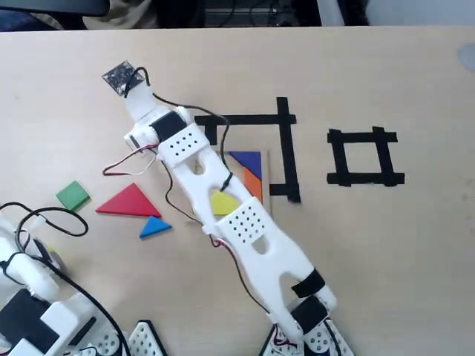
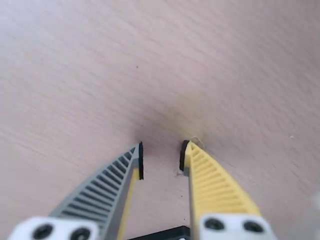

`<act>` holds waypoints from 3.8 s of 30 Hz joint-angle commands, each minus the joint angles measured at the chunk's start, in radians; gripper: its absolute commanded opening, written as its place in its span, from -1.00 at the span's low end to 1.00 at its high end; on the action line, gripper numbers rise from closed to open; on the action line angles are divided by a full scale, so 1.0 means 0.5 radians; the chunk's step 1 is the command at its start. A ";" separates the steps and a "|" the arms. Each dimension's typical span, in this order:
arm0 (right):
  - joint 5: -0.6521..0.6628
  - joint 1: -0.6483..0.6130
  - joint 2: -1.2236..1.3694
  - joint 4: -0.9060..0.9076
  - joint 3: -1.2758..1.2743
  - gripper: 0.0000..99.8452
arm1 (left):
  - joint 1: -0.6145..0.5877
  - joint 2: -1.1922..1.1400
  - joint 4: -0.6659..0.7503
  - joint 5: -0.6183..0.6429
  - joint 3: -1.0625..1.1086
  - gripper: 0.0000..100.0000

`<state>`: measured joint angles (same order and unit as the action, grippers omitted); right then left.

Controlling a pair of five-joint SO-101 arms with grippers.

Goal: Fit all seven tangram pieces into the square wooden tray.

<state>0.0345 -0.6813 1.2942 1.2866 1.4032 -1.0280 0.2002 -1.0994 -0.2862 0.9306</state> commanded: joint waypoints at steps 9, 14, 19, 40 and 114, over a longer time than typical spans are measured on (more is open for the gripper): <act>-0.175 0.080 -0.041 0.009 -0.008 -0.45 | 0.017 0.037 0.018 0.025 0.005 -0.70; -0.178 0.080 -0.041 0.037 -0.011 -0.46 | 0.017 0.037 0.018 0.025 0.008 -0.70; -0.218 0.104 -0.041 0.071 -0.011 -0.46 | 0.017 0.037 0.018 0.025 0.005 -0.70; -0.172 0.080 -0.029 0.095 -0.014 -0.77 | 0.014 0.037 0.015 0.025 0.005 -0.70; 0.110 0.930 -2.193 0.408 -2.202 -0.98 | 2.024 -3.087 -0.844 1.120 -5.111 -0.94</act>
<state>0.0898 -0.2010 0.2555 1.4998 0.2984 -0.0276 -1.3633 -1.5106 0.2677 -1.5750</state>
